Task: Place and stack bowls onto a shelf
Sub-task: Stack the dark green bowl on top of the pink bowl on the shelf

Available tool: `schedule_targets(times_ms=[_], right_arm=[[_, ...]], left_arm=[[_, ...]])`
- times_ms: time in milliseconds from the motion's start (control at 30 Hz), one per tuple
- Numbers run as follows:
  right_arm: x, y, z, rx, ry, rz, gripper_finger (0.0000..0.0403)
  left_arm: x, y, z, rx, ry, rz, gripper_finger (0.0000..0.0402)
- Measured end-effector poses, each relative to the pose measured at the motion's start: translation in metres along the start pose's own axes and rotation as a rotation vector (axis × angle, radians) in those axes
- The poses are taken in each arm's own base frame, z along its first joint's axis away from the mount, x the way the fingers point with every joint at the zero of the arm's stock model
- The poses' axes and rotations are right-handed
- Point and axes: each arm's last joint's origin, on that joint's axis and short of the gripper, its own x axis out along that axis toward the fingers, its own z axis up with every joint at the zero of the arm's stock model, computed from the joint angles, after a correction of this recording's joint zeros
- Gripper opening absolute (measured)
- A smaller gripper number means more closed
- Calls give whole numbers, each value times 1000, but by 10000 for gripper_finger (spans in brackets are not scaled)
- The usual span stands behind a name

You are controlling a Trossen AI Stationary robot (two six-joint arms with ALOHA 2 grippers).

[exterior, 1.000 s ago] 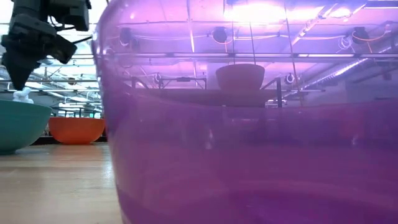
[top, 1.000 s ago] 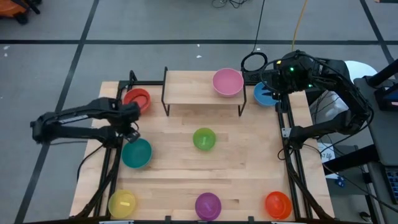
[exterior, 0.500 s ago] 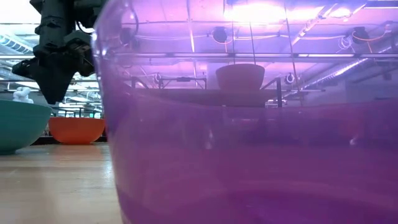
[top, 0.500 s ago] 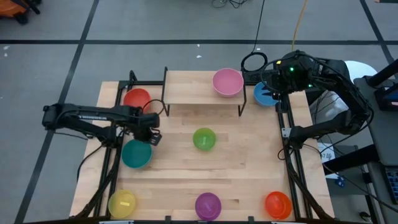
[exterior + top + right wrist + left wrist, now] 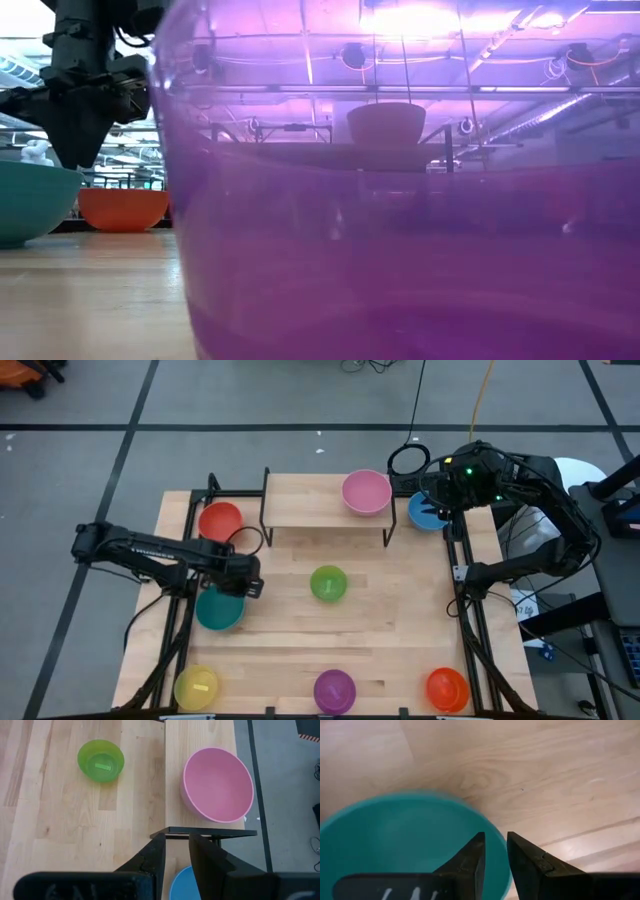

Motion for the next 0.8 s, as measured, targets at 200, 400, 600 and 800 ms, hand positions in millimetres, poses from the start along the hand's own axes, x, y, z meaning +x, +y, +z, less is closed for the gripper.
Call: schedule_targets(times_ms=[200, 400, 600, 800], right_arm=[[0, 0, 0, 0, 0, 0, 78], [0, 0, 0, 0, 0, 0, 78], [0, 0, 0, 0, 0, 0, 78], [0, 0, 0, 0, 0, 0, 78]], left_arm=[[6, -3, -7, -41, -3, 29, 85], [20, -9, -11, -38, 4, 86, 85], [27, -19, -11, -24, 23, 34, 85], [24, -25, -11, -7, 24, -50, 85]])
